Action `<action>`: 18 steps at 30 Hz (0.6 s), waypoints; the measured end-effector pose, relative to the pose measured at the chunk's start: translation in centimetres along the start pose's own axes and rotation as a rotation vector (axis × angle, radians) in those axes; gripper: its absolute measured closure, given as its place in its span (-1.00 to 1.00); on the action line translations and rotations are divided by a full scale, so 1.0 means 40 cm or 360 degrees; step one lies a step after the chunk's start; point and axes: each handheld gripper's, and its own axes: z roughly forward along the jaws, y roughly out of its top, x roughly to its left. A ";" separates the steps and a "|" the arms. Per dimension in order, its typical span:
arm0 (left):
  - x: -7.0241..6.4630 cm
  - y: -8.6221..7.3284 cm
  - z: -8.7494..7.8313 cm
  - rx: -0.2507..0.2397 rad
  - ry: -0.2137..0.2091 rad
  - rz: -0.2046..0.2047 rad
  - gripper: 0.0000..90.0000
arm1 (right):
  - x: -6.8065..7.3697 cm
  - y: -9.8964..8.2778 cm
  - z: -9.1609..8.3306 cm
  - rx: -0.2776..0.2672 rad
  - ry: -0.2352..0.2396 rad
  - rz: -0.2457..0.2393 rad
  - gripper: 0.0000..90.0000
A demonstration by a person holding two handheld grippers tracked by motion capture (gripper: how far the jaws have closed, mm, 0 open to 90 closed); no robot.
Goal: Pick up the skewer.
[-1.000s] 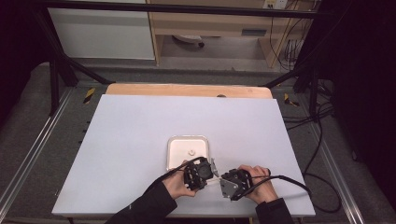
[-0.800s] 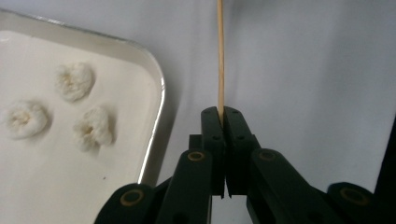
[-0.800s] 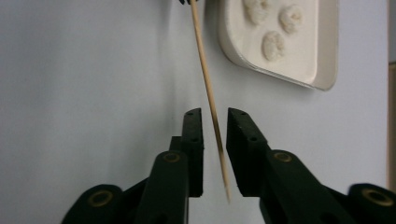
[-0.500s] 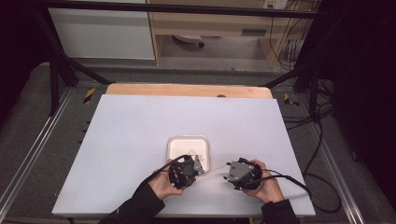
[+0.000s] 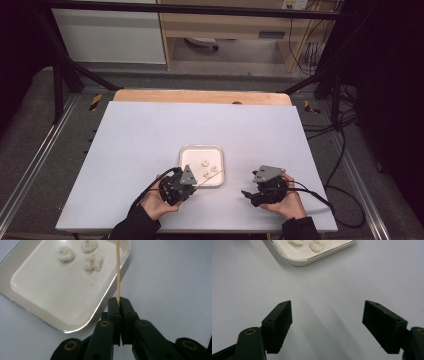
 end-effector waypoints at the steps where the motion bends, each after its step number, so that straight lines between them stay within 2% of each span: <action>1: 0.002 -0.008 -0.004 -0.0026 0.0007 -0.0024 0.96 | -0.001 0.000 0.000 -0.0015 0.0010 0.0047 -0.56; 3: 0.006 -0.023 -0.011 -0.0071 0.0023 -0.0060 0.96 | -0.001 0.002 0.000 -0.0017 0.0012 0.0068 -0.61; 4: 0.009 -0.030 -0.015 -0.0085 0.0028 -0.0071 0.96 | -0.004 0.005 0.003 -0.0033 0.0023 0.0128 -0.72; 5: 0.010 -0.036 -0.018 -0.0107 0.0038 -0.0087 0.96 | -0.004 0.005 0.003 -0.0033 0.0023 0.0128 -0.72; 7: 0.015 -0.049 -0.025 -0.0148 0.0054 -0.0126 0.96 | -0.008 0.010 0.006 -0.0041 0.0036 0.0210 -0.81; 9: 0.020 -0.062 -0.031 -0.0186 0.0076 -0.0164 0.96 | -0.009 0.011 0.008 -0.0045 0.0030 0.0226 -0.84; 11: 0.023 -0.075 -0.036 -0.0223 0.0092 -0.0201 0.96 | -0.012 0.016 0.010 -0.0080 0.0029 0.0285 -0.87; 15: 0.030 -0.096 -0.046 -0.0283 0.0126 -0.0259 0.96 | -0.012 0.025 0.016 -0.0109 0.0025 0.0316 -0.92; 18: 0.031 -0.107 -0.054 -0.0318 0.0136 -0.0270 0.96 | -0.013 0.041 0.022 -0.0148 0.0021 0.0357 -0.94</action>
